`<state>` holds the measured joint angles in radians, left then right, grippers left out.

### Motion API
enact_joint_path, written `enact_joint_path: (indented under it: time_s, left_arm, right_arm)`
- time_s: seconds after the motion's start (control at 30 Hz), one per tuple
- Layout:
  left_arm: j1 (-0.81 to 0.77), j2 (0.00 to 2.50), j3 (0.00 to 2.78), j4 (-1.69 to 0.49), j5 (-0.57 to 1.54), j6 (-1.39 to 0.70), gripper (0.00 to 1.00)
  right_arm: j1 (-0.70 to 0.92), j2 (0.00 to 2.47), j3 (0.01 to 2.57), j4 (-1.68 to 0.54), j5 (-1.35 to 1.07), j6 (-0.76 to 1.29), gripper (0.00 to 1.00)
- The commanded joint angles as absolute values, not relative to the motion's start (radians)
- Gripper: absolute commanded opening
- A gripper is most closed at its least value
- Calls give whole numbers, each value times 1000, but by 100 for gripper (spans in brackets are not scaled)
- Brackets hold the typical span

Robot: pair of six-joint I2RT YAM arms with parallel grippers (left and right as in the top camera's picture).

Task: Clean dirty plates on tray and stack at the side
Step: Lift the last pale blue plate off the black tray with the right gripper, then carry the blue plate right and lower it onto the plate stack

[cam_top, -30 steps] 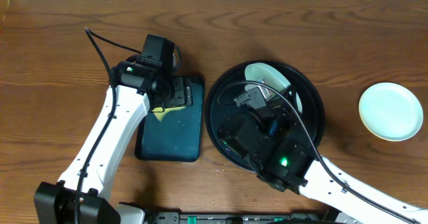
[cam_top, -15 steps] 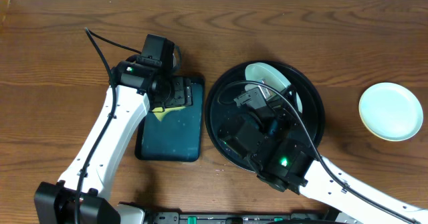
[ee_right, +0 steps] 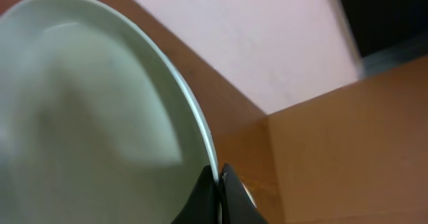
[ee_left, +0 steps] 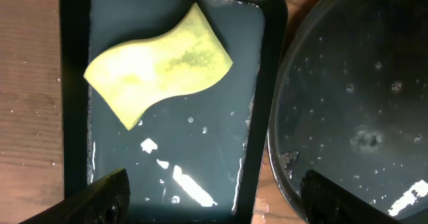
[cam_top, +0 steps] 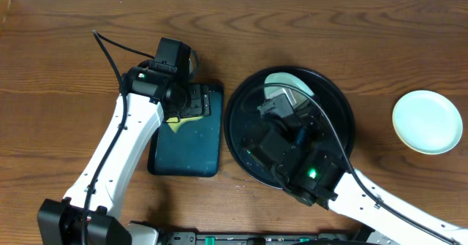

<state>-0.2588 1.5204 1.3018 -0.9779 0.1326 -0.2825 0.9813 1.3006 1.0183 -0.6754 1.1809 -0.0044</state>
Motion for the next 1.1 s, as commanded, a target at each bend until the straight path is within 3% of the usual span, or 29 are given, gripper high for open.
enact_joint_path:
  time_s: [0.0, 0.07, 0.17, 0.3, 0.4, 0.53, 0.63, 0.83, 1.07]
  left_arm:
    - [-258, 1522, 1308, -982, 138, -266, 82]
    - [-258, 1522, 1308, -982, 138, -266, 82]
    - [-258, 1522, 1308, -982, 138, -266, 82]
    - [-258, 1522, 1308, -982, 138, -266, 82]
    - [-258, 1522, 1308, -982, 138, -266, 82]
    - [-258, 1522, 1308, -982, 138, -266, 82]
    - [-258, 1522, 1308, -982, 138, -266, 82]
    - [-258, 1522, 1308, -982, 138, -266, 82]
    - [-258, 1522, 1308, -982, 138, -266, 82]
  right_arm:
    - [982, 1303, 1026, -699, 1234, -10, 1]
    - [967, 1304, 1026, -707, 1374, 79, 1]
    - [979, 1303, 1027, -670, 1211, -2, 1]
    - [971, 1314, 1026, -680, 1390, 68, 1]
    - [962, 1314, 1026, -677, 1202, 73, 1]
    - [880, 1315, 1026, -800, 1094, 376, 1]
    - [711, 1315, 1026, -838, 818, 528, 1]
    - [221, 1315, 1027, -751, 194, 399, 1]
    - [-331, 1334, 1026, -712, -73, 381, 1]
